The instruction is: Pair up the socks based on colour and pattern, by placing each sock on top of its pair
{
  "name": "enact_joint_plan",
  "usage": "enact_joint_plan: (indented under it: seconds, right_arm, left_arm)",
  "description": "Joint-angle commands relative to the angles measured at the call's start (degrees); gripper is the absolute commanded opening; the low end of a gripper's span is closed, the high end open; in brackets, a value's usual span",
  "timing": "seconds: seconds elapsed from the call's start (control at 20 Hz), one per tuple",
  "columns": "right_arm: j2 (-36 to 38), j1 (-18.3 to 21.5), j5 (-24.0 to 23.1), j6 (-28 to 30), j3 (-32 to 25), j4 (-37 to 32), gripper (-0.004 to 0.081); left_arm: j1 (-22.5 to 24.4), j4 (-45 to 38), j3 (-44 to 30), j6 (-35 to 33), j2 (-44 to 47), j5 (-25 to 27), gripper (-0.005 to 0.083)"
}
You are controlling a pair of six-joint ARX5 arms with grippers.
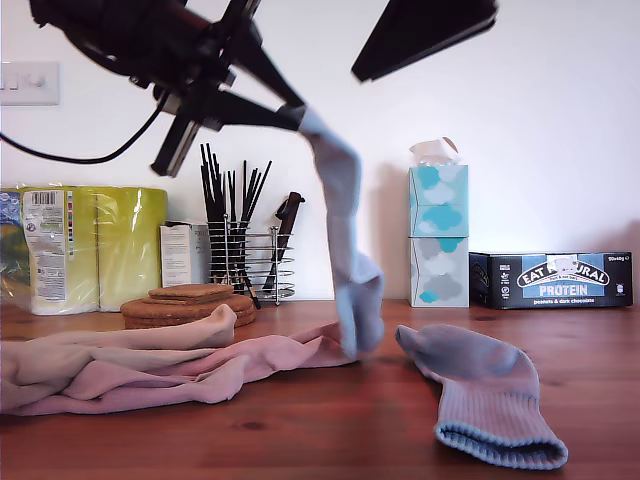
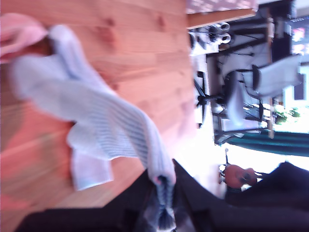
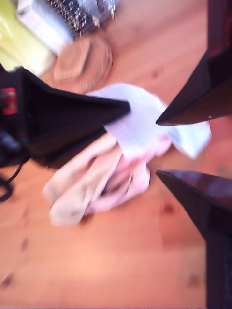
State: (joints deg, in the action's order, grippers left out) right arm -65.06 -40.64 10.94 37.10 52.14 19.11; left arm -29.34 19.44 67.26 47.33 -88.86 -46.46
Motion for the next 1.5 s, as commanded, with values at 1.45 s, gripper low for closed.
enact_joint_plan:
  seconds: [1.45]
  right_arm:
    - [-4.0,-3.1,-11.6,4.7,1.2,-5.9,-0.0012]
  left_arm:
    - [0.1,-4.3,0.5,-3.7,1.6,-5.6,0.0285]
